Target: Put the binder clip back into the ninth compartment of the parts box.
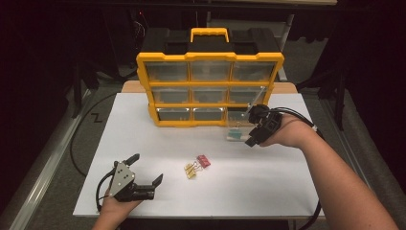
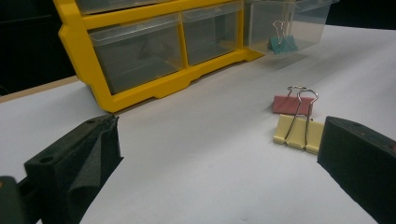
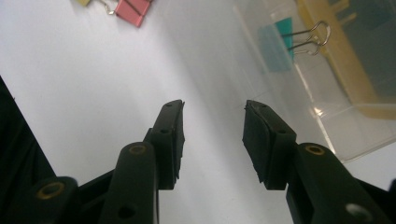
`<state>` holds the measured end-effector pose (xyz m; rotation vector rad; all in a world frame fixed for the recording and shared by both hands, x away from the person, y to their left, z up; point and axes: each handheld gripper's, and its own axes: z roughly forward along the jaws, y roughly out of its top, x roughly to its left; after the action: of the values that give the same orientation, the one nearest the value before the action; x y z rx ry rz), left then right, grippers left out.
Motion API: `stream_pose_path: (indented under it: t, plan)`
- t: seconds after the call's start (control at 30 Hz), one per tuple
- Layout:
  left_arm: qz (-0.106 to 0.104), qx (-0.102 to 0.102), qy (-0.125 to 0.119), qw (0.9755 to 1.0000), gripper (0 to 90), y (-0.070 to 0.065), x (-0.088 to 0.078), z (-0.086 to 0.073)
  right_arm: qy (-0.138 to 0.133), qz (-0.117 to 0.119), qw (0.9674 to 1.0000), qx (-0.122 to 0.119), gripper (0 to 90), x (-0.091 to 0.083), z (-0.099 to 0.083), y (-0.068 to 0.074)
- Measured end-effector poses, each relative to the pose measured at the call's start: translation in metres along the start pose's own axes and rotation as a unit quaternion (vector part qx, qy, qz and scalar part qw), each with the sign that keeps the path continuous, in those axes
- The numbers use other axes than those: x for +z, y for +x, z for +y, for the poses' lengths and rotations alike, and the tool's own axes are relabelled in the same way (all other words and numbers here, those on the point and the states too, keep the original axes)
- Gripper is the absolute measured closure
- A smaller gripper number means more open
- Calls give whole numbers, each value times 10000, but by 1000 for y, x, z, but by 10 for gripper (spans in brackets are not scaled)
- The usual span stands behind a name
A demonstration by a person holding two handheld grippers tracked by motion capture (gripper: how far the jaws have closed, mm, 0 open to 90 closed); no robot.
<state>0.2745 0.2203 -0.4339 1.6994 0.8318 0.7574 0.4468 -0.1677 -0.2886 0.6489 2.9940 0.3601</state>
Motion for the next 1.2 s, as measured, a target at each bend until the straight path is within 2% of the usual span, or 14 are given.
stream_pose_path:
  t: [0.17,0.77,1.1,1.2]
  plan:
    - [7,-8,-26,10000,3,0,0,0,101,21,9999,-41,567,3,-4,7]
    - [-19,12,-22,10000,3,-1,-1,1,181,73,9997,-139,414,16,-7,31]
    - [-36,26,-14,10000,3,-1,-1,1,224,13,9997,-98,293,37,-16,38]
    - [-24,20,-16,10000,3,-1,-1,1,231,51,9997,-105,282,44,-19,40]
